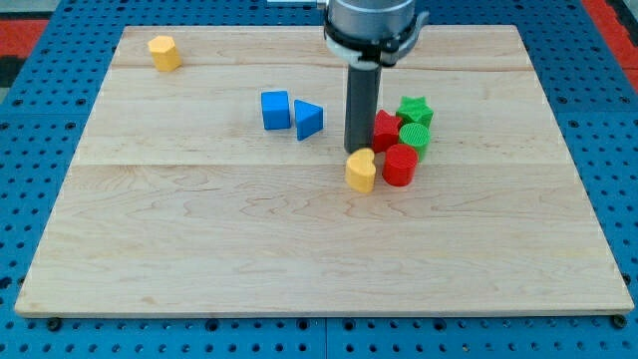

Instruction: Place the blue cube parallel to the blue triangle

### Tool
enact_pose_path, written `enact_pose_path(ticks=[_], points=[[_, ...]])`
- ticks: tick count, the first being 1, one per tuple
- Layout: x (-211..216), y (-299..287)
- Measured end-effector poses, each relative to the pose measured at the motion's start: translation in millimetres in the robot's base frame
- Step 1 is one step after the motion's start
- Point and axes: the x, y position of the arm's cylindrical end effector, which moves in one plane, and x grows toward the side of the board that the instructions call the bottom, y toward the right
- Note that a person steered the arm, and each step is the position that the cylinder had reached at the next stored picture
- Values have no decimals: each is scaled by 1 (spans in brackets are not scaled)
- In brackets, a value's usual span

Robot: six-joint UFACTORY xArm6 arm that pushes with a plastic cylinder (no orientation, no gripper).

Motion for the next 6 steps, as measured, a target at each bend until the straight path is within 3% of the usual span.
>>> enact_pose_path(ticks=[2, 6], points=[[-10, -107], [-100, -96]])
